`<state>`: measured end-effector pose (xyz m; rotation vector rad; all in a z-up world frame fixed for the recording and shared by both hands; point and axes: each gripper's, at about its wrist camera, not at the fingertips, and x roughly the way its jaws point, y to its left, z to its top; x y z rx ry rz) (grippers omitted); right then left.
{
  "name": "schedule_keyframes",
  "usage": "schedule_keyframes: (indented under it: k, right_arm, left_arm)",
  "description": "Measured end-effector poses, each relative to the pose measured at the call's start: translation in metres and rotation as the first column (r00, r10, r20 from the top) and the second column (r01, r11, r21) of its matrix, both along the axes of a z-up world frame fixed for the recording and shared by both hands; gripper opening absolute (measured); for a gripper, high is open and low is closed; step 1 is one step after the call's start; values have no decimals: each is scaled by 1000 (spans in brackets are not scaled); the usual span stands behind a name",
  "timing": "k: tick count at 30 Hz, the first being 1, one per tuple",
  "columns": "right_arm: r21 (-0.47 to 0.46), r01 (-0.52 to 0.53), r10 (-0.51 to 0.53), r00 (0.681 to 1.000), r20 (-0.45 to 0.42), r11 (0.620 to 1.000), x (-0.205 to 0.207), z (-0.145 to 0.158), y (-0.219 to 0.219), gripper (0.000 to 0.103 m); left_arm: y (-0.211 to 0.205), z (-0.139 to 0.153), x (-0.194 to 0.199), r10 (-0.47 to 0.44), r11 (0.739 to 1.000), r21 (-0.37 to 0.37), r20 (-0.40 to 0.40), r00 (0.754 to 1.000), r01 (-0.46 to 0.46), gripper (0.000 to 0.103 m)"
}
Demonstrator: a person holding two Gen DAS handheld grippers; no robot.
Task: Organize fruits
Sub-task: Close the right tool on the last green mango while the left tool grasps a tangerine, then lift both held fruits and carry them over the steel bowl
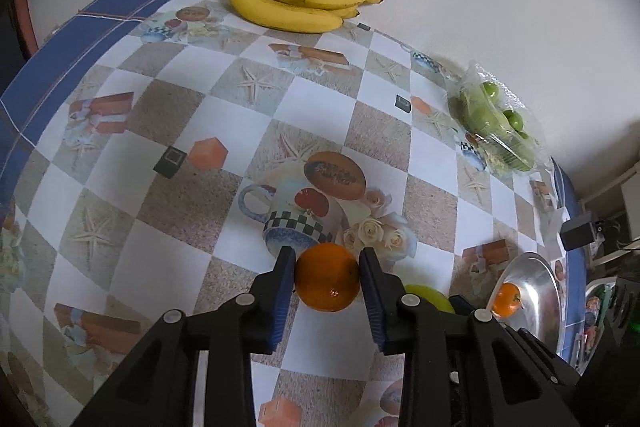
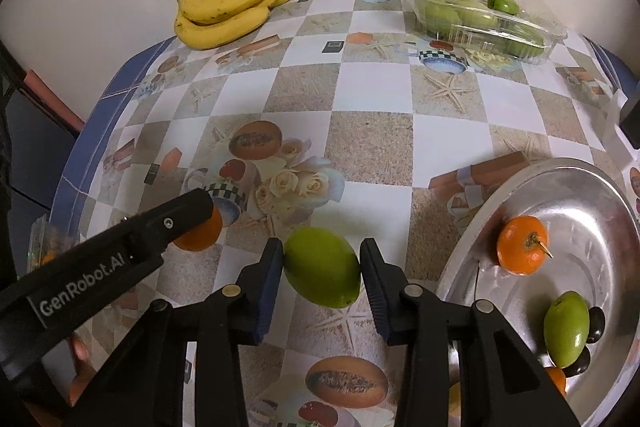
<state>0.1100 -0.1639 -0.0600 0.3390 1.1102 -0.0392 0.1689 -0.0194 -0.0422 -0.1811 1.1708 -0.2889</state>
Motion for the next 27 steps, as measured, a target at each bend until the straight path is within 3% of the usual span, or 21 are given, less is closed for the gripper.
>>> schedule_keyframes:
  k: [13, 27]
  right_arm:
    - [17, -9, 10, 1000, -6, 1000, -7, 5, 2, 41]
    - [29, 17, -18, 1000, 21, 999, -27, 25, -8, 41]
  left_arm:
    - [3, 0, -9, 2, 1000, 14, -38, 999, -2, 35]
    - [2, 30, -25, -16, 1000, -21, 18, 1000, 16, 35]
